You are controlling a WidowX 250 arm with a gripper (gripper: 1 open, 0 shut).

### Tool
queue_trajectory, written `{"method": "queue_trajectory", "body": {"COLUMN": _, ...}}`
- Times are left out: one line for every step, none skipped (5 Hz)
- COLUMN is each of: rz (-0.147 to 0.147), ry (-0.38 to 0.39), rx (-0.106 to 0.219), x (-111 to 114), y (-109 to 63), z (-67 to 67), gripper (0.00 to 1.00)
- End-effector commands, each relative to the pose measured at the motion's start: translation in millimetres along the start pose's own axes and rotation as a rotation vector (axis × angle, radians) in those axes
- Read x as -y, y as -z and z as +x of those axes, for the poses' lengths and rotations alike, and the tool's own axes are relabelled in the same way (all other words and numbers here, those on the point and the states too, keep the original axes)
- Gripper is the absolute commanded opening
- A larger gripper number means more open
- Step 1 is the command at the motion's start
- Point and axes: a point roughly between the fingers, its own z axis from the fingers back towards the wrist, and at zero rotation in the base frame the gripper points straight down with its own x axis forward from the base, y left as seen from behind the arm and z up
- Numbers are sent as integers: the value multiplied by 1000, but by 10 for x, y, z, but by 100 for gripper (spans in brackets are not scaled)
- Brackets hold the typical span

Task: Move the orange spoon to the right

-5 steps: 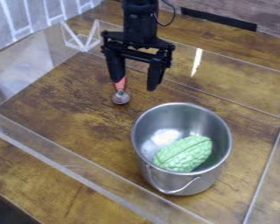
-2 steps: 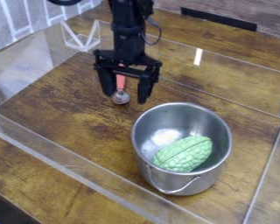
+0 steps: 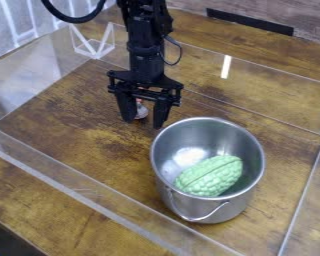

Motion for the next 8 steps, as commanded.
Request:
{"method": "queue_trajectory", "body": {"rz": -8, "ry": -21, "rx": 49, "x": -64, "y": -186, "z": 68, "gripper": 0}}
{"method": "queue_trajectory", "body": {"rz": -18, "ry": -13, "rx": 72, "x": 34, "y": -404, "z": 110, "gripper": 0}}
{"method": "queue_trajectory", "body": {"rz": -39, "ry": 12, "rx": 109, "x": 188, "y": -687, "z": 190, "gripper": 0}}
{"method": "queue_trajectory", "body": {"rz": -66, "ry": 51, "rx": 155, "x": 416, "y": -983, "z": 319, "gripper": 0}}
{"method": "queue_trajectory", "body": {"rz": -76, "ry": 58, "rx": 171, "x": 603, "y": -1055, "z": 391, "gripper": 0}}
{"method": "queue_trajectory", "body": {"rz": -72, "ry": 61, "rx": 179, "x": 504, "y": -993, "z": 410, "gripper": 100}}
{"method": "queue_trajectory", "body": {"rz": -62, "ry": 49, "rx": 180, "x": 382, "y": -940, "z": 427, "gripper": 100}}
{"method": "queue_trajectory", "body": {"rz": -45, "ry": 32, "rx": 181, "x": 228, "y": -882, "z": 418, "gripper": 100}}
